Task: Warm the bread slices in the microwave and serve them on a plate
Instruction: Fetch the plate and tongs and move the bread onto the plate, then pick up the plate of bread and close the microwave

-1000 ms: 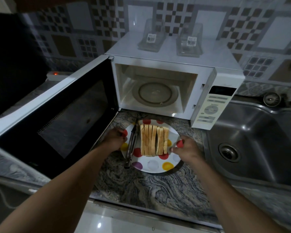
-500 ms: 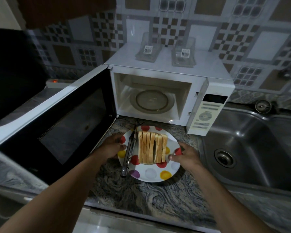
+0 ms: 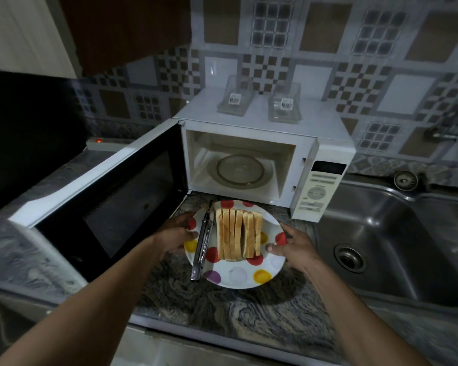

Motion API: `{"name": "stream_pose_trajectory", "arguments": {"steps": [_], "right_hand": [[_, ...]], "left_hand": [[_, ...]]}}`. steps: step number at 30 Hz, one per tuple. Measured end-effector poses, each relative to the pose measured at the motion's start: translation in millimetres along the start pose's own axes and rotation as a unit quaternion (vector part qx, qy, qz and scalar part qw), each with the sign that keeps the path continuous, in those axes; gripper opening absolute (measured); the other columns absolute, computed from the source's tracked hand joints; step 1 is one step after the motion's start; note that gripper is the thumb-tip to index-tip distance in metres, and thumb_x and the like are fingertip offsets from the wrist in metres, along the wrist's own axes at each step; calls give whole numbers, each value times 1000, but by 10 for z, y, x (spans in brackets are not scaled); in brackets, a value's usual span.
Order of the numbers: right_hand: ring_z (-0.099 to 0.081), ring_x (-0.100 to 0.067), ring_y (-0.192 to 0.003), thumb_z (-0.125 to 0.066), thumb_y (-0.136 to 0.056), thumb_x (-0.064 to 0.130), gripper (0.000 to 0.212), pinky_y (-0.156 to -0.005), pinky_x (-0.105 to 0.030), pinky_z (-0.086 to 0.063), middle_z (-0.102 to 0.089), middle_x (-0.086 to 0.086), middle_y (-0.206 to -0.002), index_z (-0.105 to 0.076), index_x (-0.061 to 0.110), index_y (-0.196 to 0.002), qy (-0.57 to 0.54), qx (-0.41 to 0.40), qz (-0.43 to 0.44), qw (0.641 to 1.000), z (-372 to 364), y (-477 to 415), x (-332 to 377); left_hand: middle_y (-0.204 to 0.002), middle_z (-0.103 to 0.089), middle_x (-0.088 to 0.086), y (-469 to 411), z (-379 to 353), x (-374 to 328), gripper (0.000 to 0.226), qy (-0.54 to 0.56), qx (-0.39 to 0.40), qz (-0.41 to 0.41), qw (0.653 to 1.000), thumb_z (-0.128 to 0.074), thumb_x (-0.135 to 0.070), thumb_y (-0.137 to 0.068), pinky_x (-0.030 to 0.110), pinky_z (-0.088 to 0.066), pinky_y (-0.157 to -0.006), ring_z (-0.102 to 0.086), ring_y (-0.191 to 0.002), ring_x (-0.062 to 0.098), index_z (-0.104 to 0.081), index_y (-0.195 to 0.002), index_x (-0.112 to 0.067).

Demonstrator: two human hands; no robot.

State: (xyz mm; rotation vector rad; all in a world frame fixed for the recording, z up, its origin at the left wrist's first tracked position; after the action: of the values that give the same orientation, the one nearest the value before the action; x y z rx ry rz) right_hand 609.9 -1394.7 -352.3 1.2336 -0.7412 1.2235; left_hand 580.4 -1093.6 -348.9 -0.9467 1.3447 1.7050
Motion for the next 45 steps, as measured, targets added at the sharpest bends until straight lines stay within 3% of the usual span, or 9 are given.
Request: {"name": "stream_pose_trajectory", "arguments": {"steps": [7,11,16,23,29,33,40,42,45], "right_hand": [[-67,-2,-68,-77,-76,-13,65,-47,-15,-49,-72,-1,-92,-58,27,-124,-7,11,-2,1000,-1,446,255],[-74,-15,-73,-78,-73,-14,70,-54,-28,-57,-76,-7,-98,-61,16,-133,-13,20,-5,1000,-31,748,334],[-70,-15,-77,-77,-74,-14,58,-60,-31,-60,-73,0,-91,-62,29,-110,-24,11,-8,1000,-149,1349,481],[-70,-19,-81,-80,-73,-10,52,-64,-36,-59,-72,4,-85,-62,36,-90,-19,6,3,1000,-459,2189,521],[-72,-22,-81,-79,-73,-11,55,-56,-31,-59,-75,-6,-94,-64,27,-109,-20,30,14,999,-905,2804,551],[-73,-27,-89,-82,-70,-7,57,-77,-43,-61,-77,-6,-96,-67,26,-113,18,57,37,998,-1279,3104,634],[-69,-14,-74,-77,-72,-15,54,-58,-19,-57,-74,-6,-92,-67,13,-117,28,129,83,988,-2037,3456,903],[-69,-16,-75,-77,-72,-15,53,-64,-26,-60,-74,-7,-92,-68,11,-117,23,143,89,985,-2268,3449,956],[-71,-22,-82,-80,-72,-9,52,-76,-39,-61,-75,-8,-97,-69,17,-116,34,159,96,982,-2596,3391,1034]], "left_hand": [[-107,-65,6,453,108,-165,50,10,9,-14,1000,-55,8,-91,25,-55,-52,-65,-77,19,-55,-130,-24],[-114,-63,13,743,219,-183,54,17,16,-10,1000,-54,11,-90,33,-59,-59,-65,-76,22,-53,-136,-18],[-115,-68,13,1219,398,-119,60,20,26,-25,999,-58,10,-87,43,-59,-83,-68,-84,23,-55,-138,-22],[-103,-68,14,2080,771,45,60,13,46,-25,999,-58,10,-88,34,-57,-66,-65,-74,21,-52,-139,-22],[-109,-65,9,2783,1224,292,59,22,25,-40,999,-58,13,-87,31,-57,-66,-65,-75,19,-54,-138,-16],[-106,-67,4,3244,1603,527,53,29,3,-42,999,-55,10,-89,32,-60,-67,-66,-76,19,-58,-132,-20],[-122,-63,-2,3743,2377,826,51,25,-30,-31,999,-55,7,-90,30,-61,-68,-66,-88,19,-64,-126,-28],[-120,-68,0,3793,2629,875,50,25,-41,-23,999,-56,6,-90,28,-58,-65,-67,-87,18,-65,-123,-31],[-118,-71,4,3798,2986,958,50,26,-52,-2,998,-59,3,-88,40,-58,-87,-70,-98,23,-65,-124,-31]]}}
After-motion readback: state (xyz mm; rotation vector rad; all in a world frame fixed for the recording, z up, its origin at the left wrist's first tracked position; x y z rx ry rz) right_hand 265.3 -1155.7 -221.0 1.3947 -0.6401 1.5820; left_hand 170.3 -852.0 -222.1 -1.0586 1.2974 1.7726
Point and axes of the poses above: each hand's wrist, its own y-axis away from the middle knuckle, its own z-axis out of the back of the hand, x = y × z, the point moved 4 cm from there along -y, towards the middle knuckle
